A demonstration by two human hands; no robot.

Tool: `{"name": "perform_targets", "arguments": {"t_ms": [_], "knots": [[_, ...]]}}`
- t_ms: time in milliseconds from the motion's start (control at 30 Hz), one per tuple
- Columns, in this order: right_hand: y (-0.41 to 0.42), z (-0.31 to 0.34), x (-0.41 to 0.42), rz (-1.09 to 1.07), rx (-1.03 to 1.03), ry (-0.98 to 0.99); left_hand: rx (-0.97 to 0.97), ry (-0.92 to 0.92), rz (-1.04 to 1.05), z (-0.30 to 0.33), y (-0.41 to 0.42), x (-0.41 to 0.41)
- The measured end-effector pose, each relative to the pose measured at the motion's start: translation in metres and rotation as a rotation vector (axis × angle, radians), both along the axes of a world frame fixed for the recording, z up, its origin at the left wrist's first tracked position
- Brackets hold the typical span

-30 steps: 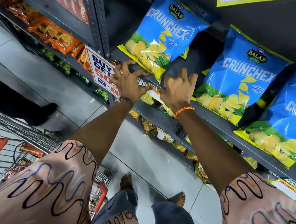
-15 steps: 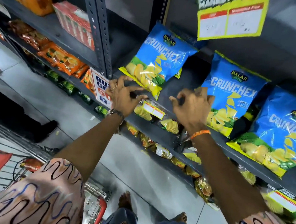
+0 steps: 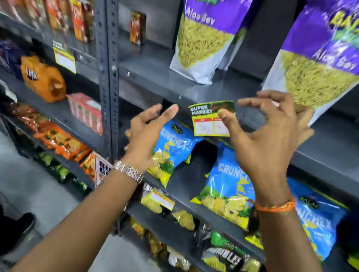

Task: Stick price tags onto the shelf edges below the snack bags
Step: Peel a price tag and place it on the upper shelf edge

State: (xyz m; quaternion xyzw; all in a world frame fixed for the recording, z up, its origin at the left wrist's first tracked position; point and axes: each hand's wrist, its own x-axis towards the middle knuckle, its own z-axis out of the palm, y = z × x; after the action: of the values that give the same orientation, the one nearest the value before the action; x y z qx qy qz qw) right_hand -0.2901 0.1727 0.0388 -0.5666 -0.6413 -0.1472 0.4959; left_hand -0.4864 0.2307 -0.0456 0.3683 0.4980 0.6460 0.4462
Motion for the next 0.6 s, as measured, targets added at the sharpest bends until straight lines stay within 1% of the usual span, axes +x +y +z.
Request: {"name": "perform_targets", "arguments": {"t_ms": [33,67,100,167,233,400,467,533,600], "knots": [[0.005,0.009,0.003,-0.016,-0.068,-0.037,-0.01,-0.018,-0.119,0.007,0.0,0.006],[0.011,0.017,0.006,-0.027,-0.136,-0.081,0.0,-0.035,-0.169,0.013,-0.001,0.012],[0.016,0.024,0.008,-0.033,-0.206,-0.127,0.012,-0.068,-0.169,0.016,-0.001,0.018],[0.028,0.032,0.01,-0.03,-0.335,-0.209,0.01,-0.14,-0.089,0.018,0.001,0.028],[0.038,0.036,0.009,-0.014,-0.41,-0.257,0.01,-0.149,-0.045,0.017,0.001,0.037],[0.046,0.035,-0.001,-0.001,-0.379,-0.261,-0.079,-0.057,0.052,0.014,-0.002,0.053],[0.047,0.036,-0.004,0.003,-0.364,-0.27,-0.07,-0.022,0.066,0.014,0.0,0.054],[0.048,0.036,-0.006,-0.014,-0.35,-0.272,-0.041,0.057,0.096,0.013,0.003,0.053],[0.046,0.034,-0.006,-0.046,-0.326,-0.275,-0.001,0.193,0.166,0.013,0.005,0.051]]}}
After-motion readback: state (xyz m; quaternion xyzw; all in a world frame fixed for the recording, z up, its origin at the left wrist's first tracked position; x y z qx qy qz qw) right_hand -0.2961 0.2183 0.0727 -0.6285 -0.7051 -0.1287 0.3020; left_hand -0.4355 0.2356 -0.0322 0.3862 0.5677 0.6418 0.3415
